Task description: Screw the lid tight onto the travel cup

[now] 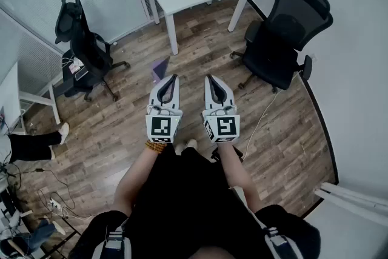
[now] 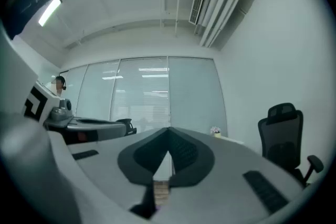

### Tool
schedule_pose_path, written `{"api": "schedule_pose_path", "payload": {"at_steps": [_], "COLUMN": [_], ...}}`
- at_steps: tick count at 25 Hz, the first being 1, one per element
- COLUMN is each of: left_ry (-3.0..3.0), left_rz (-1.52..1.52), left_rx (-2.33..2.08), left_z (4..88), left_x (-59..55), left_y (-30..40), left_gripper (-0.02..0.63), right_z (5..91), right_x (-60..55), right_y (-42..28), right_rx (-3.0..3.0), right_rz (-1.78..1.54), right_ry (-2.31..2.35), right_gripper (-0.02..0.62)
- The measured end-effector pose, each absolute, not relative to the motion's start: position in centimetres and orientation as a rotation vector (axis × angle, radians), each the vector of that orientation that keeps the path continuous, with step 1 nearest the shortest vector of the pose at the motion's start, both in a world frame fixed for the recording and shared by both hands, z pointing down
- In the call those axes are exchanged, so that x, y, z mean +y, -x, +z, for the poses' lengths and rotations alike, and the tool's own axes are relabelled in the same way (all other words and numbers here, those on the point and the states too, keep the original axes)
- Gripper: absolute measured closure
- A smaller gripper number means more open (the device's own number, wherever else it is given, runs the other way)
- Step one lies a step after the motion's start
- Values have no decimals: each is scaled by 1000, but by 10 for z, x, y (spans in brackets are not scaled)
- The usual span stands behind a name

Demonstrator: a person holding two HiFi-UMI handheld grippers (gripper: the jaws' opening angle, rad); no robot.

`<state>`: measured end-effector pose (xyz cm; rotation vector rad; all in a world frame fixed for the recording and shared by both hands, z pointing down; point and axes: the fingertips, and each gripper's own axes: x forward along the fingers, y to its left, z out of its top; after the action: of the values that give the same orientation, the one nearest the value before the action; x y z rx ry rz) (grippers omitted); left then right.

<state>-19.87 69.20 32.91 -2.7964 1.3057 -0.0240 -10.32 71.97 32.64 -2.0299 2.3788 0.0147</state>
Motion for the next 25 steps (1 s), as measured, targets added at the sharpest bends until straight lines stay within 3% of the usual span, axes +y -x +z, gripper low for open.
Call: {"api": "schedule_pose_path", "payload": {"at_steps": [10, 25], "left_ry": [2813, 2866], "left_rz": [6, 143], "left_rx": [1320, 1254], "left_z": [343, 351], "left_x": [597, 387], "left_y": [175, 73], "left_gripper": [604, 604], "right_z": [338, 342], "right_x": [630, 430], "right_y": [80, -20], "right_rx": [2459, 2740], "right_rz": [8, 71], "right_ry": [2001, 2022], "right_gripper": [598, 598]}}
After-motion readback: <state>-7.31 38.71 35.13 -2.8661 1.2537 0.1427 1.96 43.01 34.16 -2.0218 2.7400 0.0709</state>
